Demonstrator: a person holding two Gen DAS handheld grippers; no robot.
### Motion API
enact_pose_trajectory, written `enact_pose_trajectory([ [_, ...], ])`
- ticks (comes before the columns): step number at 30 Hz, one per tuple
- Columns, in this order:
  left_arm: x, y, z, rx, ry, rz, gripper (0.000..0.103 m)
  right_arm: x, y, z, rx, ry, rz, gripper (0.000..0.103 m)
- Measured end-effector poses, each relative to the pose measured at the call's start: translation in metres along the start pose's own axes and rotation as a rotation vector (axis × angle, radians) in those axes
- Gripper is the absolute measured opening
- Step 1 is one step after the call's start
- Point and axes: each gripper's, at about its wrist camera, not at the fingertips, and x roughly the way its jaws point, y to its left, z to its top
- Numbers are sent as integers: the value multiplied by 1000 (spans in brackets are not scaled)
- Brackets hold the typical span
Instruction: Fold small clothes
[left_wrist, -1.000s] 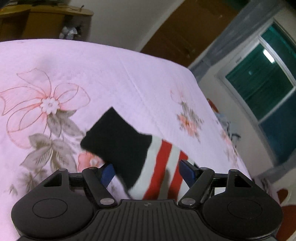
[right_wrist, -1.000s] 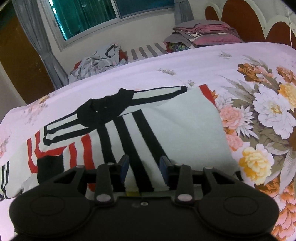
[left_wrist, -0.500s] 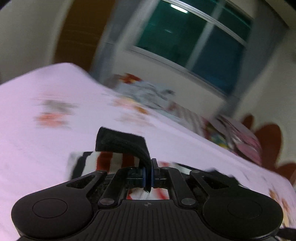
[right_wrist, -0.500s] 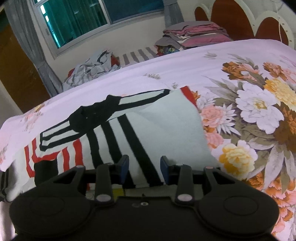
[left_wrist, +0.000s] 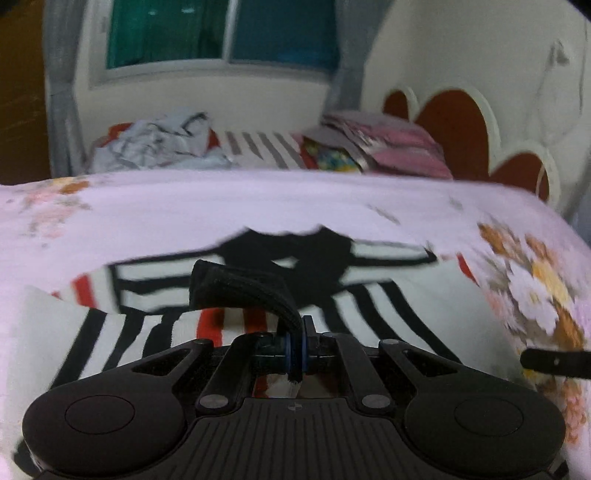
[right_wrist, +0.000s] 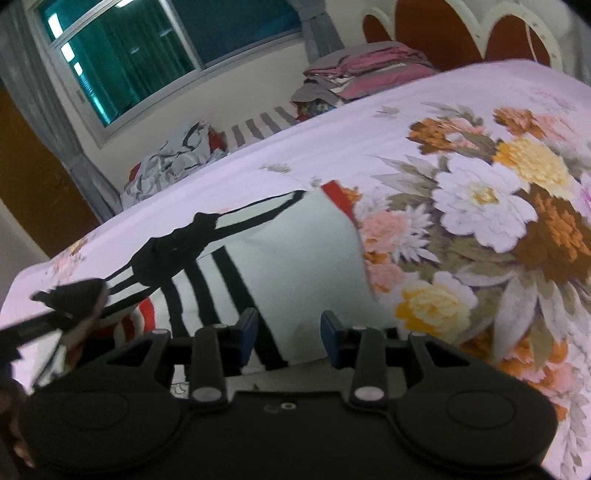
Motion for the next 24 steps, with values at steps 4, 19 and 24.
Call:
enact_pose_trajectory([
  [4,8,-29,-25,53,112,-58,5,-5,-12,-1,11,9,-8,38],
  [19,-103,67,-71,-82,-125,131,83,18,16,3,-33,70,98,44],
  [24,-138,128,-101,-111,-86,280,83,48,34,-1,-45,113,128,44],
])
